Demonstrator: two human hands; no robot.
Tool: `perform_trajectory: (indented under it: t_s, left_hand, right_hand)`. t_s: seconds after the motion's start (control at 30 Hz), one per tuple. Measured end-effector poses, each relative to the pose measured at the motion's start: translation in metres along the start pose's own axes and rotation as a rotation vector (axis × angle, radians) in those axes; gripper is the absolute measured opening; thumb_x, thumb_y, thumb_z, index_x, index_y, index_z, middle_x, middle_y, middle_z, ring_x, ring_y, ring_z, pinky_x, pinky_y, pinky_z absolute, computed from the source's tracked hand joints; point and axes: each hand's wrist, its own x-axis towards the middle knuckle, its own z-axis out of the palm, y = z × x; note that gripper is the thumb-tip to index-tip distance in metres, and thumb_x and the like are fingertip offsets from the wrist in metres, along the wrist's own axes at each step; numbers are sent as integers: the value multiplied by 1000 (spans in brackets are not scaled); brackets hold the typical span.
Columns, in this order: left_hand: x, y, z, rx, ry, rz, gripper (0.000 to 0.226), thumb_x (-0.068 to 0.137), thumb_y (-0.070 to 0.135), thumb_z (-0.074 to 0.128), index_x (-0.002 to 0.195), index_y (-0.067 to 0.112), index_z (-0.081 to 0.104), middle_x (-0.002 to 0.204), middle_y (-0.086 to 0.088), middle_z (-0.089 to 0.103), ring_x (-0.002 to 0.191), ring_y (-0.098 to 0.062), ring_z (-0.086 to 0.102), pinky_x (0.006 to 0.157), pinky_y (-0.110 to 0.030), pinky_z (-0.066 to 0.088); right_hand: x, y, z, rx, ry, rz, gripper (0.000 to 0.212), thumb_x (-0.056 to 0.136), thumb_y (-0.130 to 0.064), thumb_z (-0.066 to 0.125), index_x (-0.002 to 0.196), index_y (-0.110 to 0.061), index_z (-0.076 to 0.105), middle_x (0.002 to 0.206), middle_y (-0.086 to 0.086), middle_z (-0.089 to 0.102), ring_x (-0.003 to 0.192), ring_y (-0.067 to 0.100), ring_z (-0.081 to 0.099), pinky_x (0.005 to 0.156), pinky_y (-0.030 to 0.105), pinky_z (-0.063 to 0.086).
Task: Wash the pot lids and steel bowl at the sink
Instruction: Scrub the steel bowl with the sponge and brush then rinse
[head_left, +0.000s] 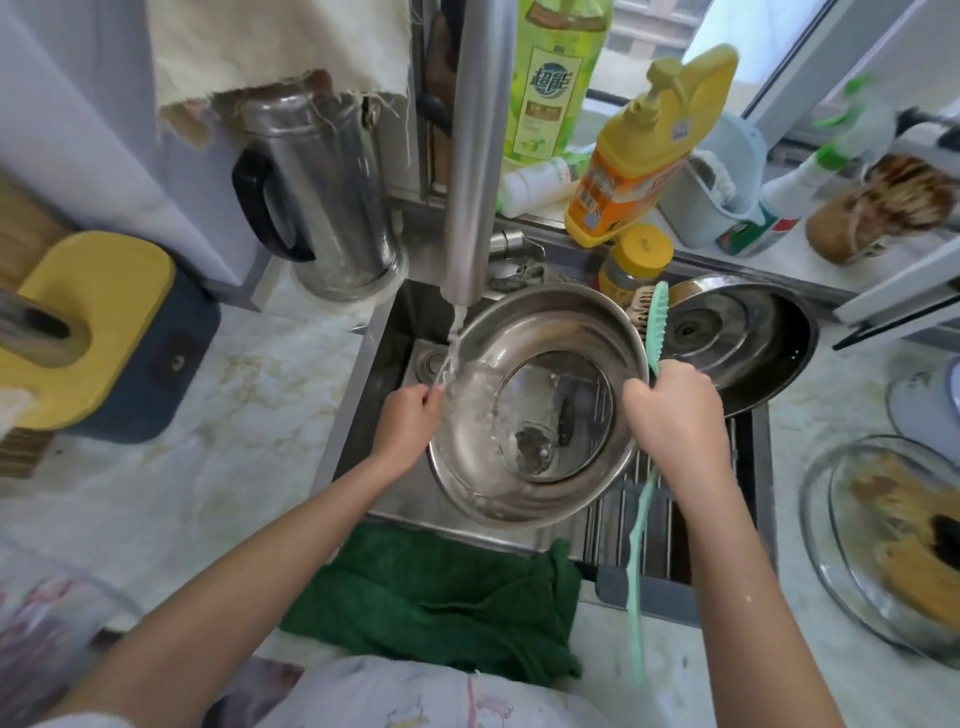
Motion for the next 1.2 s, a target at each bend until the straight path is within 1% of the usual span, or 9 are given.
perform_trajectory:
  t_s: [0.17,0.23,0.27,0.33,0.43,0.6,0.87,1.03,1.2]
  left_hand:
    - [-4,-2,-18,209,16,14,50,103,34,40,57,13,44,53,-3,44,50,-21,46,48,-31,25]
    - [-11,1,-25,463,0,65,28,102,26,41,99,5,59,91,-14,62,88,-32,62,64,-37,45]
    - [-14,-1,-25,579,-21,128,36,100,18,45,133,2,44,127,-22,53,119,-38,52,89,-43,48]
    - [-22,-1,-22,768,-191,326,75,97,14,44,154,9,-4,159,-15,-5,148,-32,0,121,-45,9]
    - [-9,-4,-23,873,-448,651,69,97,54,8,148,18,-23,154,-4,-28,146,-20,-20,116,-33,-19]
    - [50,6,-24,984,-573,1080,78,94,65,11,154,15,4,160,-2,-1,150,-20,4,120,-38,-3]
    - [4,-6,0,799,-736,1050,64,98,50,2,151,18,-16,158,-3,-22,147,-17,-17,115,-49,-20]
    - [36,-11,-31,840,-878,1223,63,98,53,-3,153,24,-6,162,0,-5,149,-14,-7,118,-44,-12]
    - [40,-12,-36,930,-763,1110,63,92,59,-11,145,31,-29,157,2,-19,147,-16,-16,111,-43,-28]
  right_hand:
    - [3,14,9,126,-175,100,20,82,-17,51,79,2,55,76,16,57,73,34,55,61,34,39]
    - [7,17,15,203,-247,148,18,73,-18,50,71,-1,54,66,15,57,63,31,56,58,34,43]
    - [10,18,18,221,-281,173,15,70,-16,50,69,-1,53,60,13,54,57,30,54,55,32,42]
    - [15,17,24,252,-364,230,8,73,-6,52,66,-2,50,48,11,47,43,24,46,43,24,36]
    - [16,15,32,314,-505,249,15,74,5,49,63,-4,44,47,7,38,33,17,33,34,17,24]
    - [11,16,56,356,-606,202,16,72,4,49,60,-5,46,47,7,39,33,17,34,35,18,24]
    - [9,16,82,588,-500,234,27,75,10,46,58,-10,40,36,-7,33,27,9,30,32,16,21]
    - [7,17,87,607,-481,226,26,75,10,46,60,-10,39,48,1,34,32,10,33,34,17,23]
    - [11,18,92,644,-403,239,23,74,9,47,62,-10,41,54,4,37,43,17,36,36,18,26]
